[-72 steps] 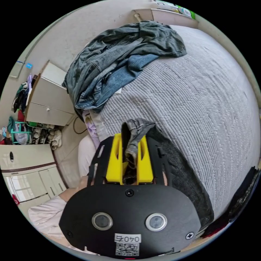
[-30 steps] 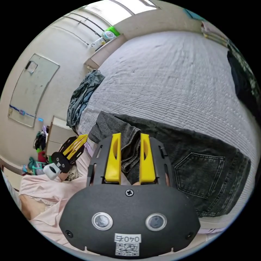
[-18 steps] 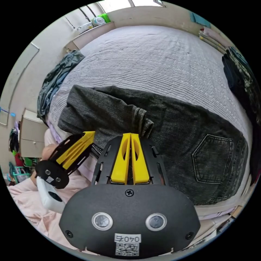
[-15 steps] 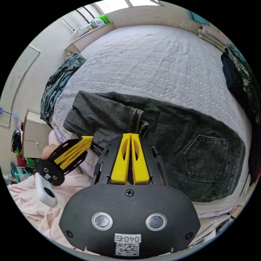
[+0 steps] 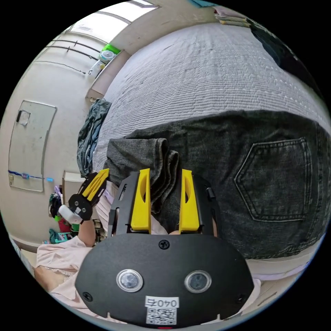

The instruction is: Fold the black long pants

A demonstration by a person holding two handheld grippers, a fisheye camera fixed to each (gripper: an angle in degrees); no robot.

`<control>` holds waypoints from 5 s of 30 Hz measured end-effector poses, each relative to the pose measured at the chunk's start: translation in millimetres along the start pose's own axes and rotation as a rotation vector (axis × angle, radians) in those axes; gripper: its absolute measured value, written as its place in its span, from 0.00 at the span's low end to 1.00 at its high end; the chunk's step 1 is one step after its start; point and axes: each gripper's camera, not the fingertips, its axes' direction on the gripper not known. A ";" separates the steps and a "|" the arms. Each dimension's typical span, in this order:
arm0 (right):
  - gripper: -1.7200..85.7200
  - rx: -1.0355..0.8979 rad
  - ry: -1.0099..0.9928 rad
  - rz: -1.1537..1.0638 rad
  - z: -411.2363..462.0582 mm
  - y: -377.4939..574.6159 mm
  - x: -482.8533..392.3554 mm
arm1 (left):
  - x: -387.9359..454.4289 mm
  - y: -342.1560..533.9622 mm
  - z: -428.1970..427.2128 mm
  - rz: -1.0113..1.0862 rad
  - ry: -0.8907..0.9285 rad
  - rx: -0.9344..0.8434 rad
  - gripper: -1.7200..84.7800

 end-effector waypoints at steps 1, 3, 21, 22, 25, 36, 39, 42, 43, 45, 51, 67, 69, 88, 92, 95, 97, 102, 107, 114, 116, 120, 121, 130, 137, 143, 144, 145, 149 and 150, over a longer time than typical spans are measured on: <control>0.17 -0.017 -0.060 0.011 3.8 2.4 5.6 | 6.7 -2.4 8.6 0.044 0.013 -0.023 0.01; 0.15 -0.020 -0.068 0.020 7.7 3.6 8.7 | 14.2 -5.7 14.7 0.085 -0.016 -0.026 0.01; 0.11 -0.049 0.171 0.009 -24.7 19.1 26.5 | -54.2 -76.4 -79.0 -0.014 -0.036 0.187 0.01; 0.11 0.047 0.203 -0.001 -40.1 24.0 17.9 | -75.5 -82.3 -78.9 -0.058 -0.072 0.184 0.01; 0.07 0.174 0.260 -0.126 -52.3 20.5 -17.7 | -119.3 -103.5 -48.3 -0.128 -0.034 0.107 0.01; 0.01 0.016 0.169 -0.075 33.6 -29.1 6.6 | -146.7 -147.5 2.8 -0.144 0.176 0.008 0.01; 0.01 0.132 0.269 -0.101 3.6 -2.6 -11.0 | -164.5 -170.9 -25.8 -0.161 0.123 -0.031 0.01; 0.01 0.146 0.271 -0.251 -11.0 36.2 -47.0 | -186.8 -200.8 -81.3 -0.190 0.318 0.157 0.01; 0.01 0.131 0.279 -0.303 -6.6 49.3 -59.6 | -186.9 -223.4 -93.0 -0.152 0.430 0.181 0.01; 0.01 0.090 0.319 -0.337 8.2 62.4 -70.2 | -183.3 -261.1 -99.0 -0.121 0.569 0.194 0.01; 0.01 -0.025 0.427 -0.265 58.6 89.6 -50.3 | -162.7 -359.8 -71.3 -0.089 0.822 0.038 0.01; 0.01 0.146 0.294 -0.350 76.5 142.6 -89.2 | -302.1 -273.9 -180.5 -0.382 0.556 0.140 0.01; 0.01 0.124 0.324 -0.376 97.3 141.3 -100.5 | -292.2 -275.4 -168.4 -0.356 0.558 0.054 0.01; 0.21 0.079 0.304 -0.645 231.3 170.7 -231.8 | -465.9 -334.8 -152.6 -0.510 0.656 -0.085 0.01; 0.20 0.129 0.398 -0.708 267.5 178.6 -261.6 | -497.3 -356.0 -134.8 -0.598 0.771 -0.116 0.03; 0.19 0.177 0.489 -0.740 292.3 185.8 -276.6 | -514.1 -370.4 -131.6 -0.609 0.885 -0.101 0.06; 0.18 0.141 0.534 -0.754 315.7 188.6 -281.5 | -523.0 -377.1 -132.3 -0.619 0.892 -0.096 0.08; 0.14 0.183 0.657 -0.768 341.9 203.7 -285.6 | -538.4 -395.6 -133.6 -0.609 0.943 -0.096 0.09; 0.14 0.177 0.577 -0.722 342.7 204.8 -282.8 | -551.2 -416.8 -129.7 -0.634 1.072 -0.090 0.09; 0.15 0.190 0.767 -0.823 377.6 229.2 -297.4 | -539.5 -450.1 -141.7 -0.559 0.978 -0.155 0.08; 0.13 0.219 0.814 -0.818 383.0 234.3 -297.7 | -541.4 -455.2 -150.2 -0.553 0.971 -0.133 0.06; 0.07 0.231 0.925 -0.882 389.7 246.7 -298.5 | -547.0 -457.1 -162.8 -0.563 1.012 -0.072 0.02; 0.06 0.235 0.984 -0.906 392.5 250.7 -299.3 | -550.8 -455.6 -164.2 -0.578 1.041 -0.057 0.01; 0.04 0.227 0.893 -0.957 374.7 253.1 -326.6 | -585.9 -406.9 -204.3 -0.581 1.028 0.043 0.00; 0.04 0.247 0.474 -1.053 347.0 256.0 -378.6 | -643.1 -283.7 -285.5 -0.702 0.823 0.067 0.01; 0.05 0.270 0.227 -1.099 294.3 257.1 -387.6 | -655.5 -225.9 -325.2 -0.823 0.746 0.038 0.01; 0.05 0.276 0.189 -1.076 278.5 253.4 -377.0 | -653.7 -226.2 -328.6 -0.828 0.753 0.051 0.01; 0.05 0.289 0.143 -1.044 259.4 248.9 -362.2 | -649.2 -229.9 -336.5 -0.835 0.763 0.081 0.01; 0.05 0.355 0.031 -0.923 188.3 236.0 -307.5 | -626.0 -270.2 -362.5 -0.832 0.844 0.206 0.02; 0.05 0.382 0.004 -0.887 162.2 233.0 -287.1 | -621.5 -278.8 -366.3 -0.824 0.860 0.226 0.02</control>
